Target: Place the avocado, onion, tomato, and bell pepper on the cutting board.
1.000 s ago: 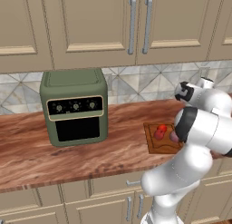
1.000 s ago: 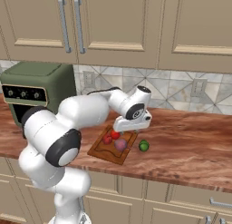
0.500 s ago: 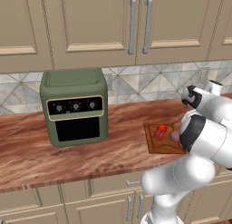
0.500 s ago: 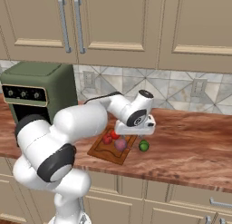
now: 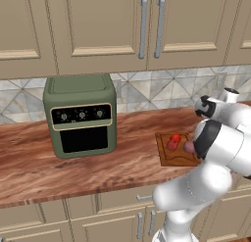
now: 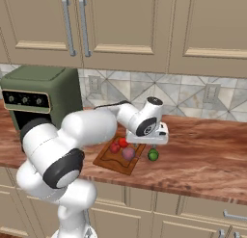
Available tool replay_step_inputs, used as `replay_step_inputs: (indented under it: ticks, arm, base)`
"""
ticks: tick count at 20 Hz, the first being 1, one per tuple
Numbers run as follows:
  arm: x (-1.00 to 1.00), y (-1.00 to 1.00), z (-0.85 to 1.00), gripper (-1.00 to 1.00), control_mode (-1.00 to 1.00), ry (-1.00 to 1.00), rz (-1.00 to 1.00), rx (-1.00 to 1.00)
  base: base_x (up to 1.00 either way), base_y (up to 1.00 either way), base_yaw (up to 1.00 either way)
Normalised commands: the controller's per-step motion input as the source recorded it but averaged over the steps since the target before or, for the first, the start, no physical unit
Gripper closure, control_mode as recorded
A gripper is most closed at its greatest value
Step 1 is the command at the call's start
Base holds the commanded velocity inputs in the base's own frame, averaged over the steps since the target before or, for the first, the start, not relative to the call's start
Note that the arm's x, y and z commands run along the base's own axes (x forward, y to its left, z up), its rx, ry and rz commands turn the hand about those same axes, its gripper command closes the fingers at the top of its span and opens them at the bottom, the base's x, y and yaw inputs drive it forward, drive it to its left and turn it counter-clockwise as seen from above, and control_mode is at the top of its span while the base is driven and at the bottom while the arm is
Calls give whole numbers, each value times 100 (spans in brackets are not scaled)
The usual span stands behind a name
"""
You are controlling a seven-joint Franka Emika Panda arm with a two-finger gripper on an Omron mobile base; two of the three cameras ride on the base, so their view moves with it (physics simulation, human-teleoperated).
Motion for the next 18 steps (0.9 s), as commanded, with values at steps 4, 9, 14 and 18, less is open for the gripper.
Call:
replay_step_inputs:
  ticks: [4, 9, 14, 18]
  arm:
    - [38, -19, -9, -100, -100, 14, -9, -3]
    - [17, -21, -24, -100, -100, 13, -6, -1]
    - [6, -19, -34, -100, -100, 9, -3, 0]
    - [23, -1, -30, -100, -100, 6, 0, -2]
  base:
    - [0, 0, 0]
    - [0, 0, 0]
    - [0, 0, 0]
    - [0, 0, 0]
